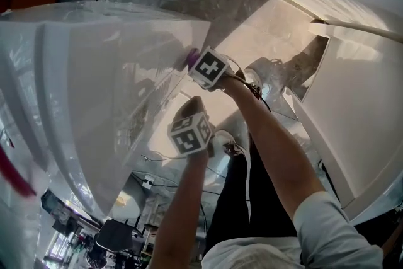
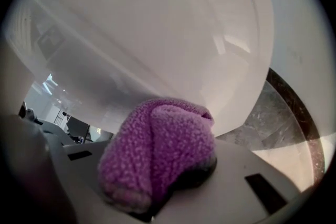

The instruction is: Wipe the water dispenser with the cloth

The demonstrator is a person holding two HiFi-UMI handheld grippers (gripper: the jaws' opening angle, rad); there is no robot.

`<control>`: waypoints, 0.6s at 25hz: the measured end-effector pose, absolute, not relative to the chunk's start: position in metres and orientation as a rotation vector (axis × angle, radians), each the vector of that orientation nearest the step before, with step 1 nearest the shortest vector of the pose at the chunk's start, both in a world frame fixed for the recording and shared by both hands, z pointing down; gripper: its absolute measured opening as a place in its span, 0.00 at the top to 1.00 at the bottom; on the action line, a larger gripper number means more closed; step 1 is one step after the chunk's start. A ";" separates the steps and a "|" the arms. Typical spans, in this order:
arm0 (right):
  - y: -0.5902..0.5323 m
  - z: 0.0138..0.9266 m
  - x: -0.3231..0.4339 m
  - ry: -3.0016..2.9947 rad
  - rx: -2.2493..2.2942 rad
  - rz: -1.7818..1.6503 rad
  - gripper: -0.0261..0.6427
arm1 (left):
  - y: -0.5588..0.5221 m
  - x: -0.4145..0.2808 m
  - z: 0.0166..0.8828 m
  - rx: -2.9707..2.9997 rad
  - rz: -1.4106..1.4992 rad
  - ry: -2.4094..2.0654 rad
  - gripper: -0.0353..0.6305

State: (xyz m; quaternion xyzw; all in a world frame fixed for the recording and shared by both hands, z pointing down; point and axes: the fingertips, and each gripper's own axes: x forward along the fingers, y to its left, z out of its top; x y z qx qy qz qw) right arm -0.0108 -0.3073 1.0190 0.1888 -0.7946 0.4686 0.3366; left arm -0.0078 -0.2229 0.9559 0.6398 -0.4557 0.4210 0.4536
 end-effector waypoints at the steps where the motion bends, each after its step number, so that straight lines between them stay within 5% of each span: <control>1: -0.299 1.019 -0.016 -2.056 0.473 1.218 0.86 | -0.221 -0.014 0.954 1.554 1.024 -1.139 0.92; 15: -0.191 0.971 -0.109 -2.197 0.404 1.371 0.86 | -0.175 -0.091 0.901 1.471 0.895 -1.297 0.92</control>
